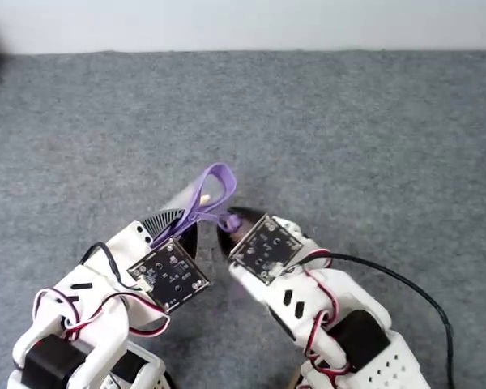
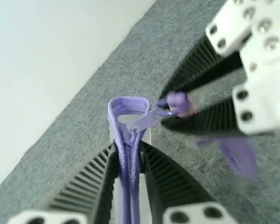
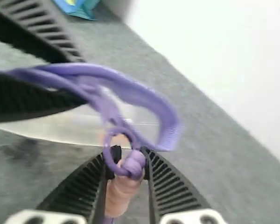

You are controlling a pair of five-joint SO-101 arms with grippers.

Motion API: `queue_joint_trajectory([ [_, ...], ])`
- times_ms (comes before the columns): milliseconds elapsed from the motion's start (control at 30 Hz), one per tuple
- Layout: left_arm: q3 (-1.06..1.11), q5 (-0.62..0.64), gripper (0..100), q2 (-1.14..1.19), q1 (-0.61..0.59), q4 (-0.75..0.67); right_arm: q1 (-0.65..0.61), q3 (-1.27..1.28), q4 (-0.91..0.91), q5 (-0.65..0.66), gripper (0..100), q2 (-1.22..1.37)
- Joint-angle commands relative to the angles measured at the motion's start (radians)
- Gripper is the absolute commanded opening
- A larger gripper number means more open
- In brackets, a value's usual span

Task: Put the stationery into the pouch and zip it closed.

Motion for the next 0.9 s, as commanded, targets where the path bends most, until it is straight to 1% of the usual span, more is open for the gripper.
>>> queue_joint_trajectory([
  [0, -0.004, 0.012, 1, -0.006, -0.008, -0.002, 0.094, -0.009, -0.024, 0.023, 0.8, -0.015],
  [167, -0.010, 0.012, 1, -0.009, -0.008, -0.002, 0.185, 0.005, -0.041, 0.023, 0.8, 0.022],
  [367, -0.015, 0.012, 1, -0.011, -0.009, -0.006, 0.289, 0.020, -0.231, 0.020, 0.8, 0.194],
  [500, -0.047, 0.014, 1, -0.011, -0.009, -0.006, 0.340, 0.020, -0.312, 0.021, 0.7, 0.294],
  [567, -0.061, 0.014, 1, -0.011, -0.028, -0.002, 0.361, 0.018, -0.335, 0.021, 0.7, 0.325],
  [667, -0.061, 0.011, 1, -0.011, -0.086, -0.003, 0.366, 0.006, -0.337, 0.020, 0.7, 0.335],
  [767, -0.061, 0.012, 1, -0.011, -0.100, -0.002, 0.360, -0.017, -0.318, 0.021, 0.7, 0.334],
  [867, -0.056, 0.012, 1, -0.011, -0.101, -0.008, 0.292, -0.038, -0.228, 0.023, 0.9, 0.297],
])
